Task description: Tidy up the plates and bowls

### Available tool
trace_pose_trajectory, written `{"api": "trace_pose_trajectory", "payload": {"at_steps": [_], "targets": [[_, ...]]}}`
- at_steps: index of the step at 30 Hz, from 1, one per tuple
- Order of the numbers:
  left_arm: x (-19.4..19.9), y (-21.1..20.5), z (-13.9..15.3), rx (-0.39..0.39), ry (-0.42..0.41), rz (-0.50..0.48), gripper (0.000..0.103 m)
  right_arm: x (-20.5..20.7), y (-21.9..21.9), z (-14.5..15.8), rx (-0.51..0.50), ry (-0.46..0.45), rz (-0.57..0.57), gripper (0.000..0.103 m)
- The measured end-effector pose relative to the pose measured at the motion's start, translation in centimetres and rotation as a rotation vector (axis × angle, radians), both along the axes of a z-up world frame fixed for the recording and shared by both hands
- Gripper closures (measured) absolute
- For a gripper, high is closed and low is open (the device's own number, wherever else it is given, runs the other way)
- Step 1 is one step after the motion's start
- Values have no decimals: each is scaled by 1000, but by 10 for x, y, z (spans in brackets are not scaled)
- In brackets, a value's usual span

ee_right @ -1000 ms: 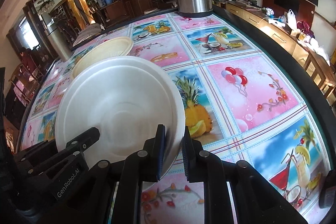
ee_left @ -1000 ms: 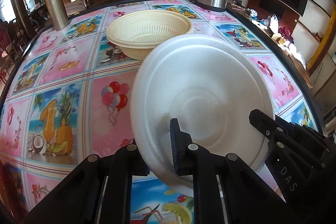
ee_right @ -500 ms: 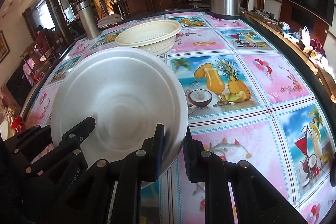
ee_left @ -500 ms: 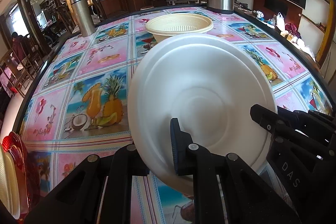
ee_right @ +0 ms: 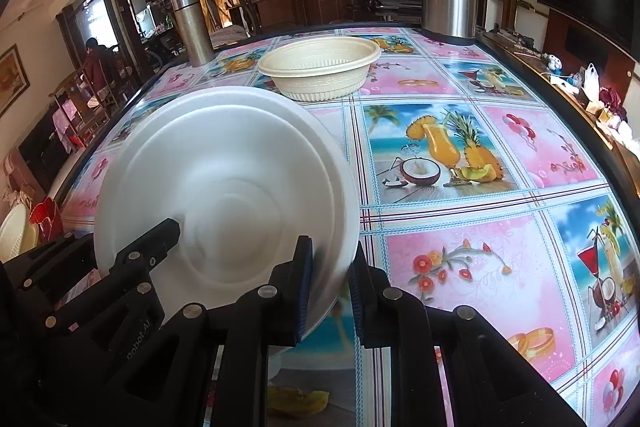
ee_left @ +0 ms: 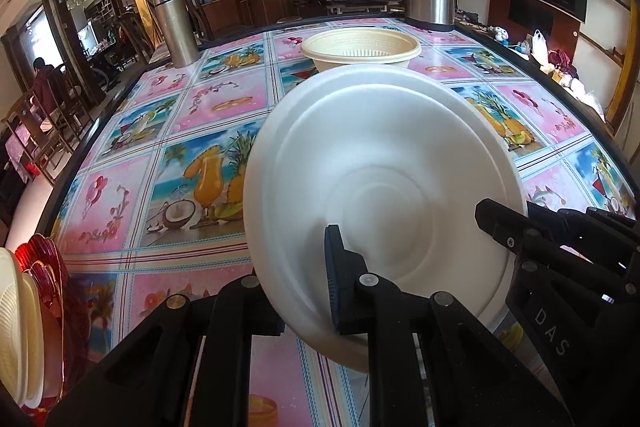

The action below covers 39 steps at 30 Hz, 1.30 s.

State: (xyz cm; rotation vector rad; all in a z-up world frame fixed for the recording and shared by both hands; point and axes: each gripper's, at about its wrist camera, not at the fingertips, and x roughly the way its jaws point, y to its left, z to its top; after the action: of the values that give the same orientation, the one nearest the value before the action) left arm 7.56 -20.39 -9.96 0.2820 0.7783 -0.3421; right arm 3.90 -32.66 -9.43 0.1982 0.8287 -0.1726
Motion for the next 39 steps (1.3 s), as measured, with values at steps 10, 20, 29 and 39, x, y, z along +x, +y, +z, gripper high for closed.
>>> {"api": "trace_pose_trajectory", "payload": {"at_steps": [10,20,29,39], "targets": [[-6,11,0,-2,-3,16,90,-1,7,0,-3,-6,0,86],[-20,36,-1,-1,-17,59,90,-9,27,-1,11,-21,12,85],[-31,60,4,-21,-26,98,90,-20,46,-1,44,-26,32,86],[-43,75,15,-43,-65,113,90,-34,64,10,23,-53,42,86]]}}
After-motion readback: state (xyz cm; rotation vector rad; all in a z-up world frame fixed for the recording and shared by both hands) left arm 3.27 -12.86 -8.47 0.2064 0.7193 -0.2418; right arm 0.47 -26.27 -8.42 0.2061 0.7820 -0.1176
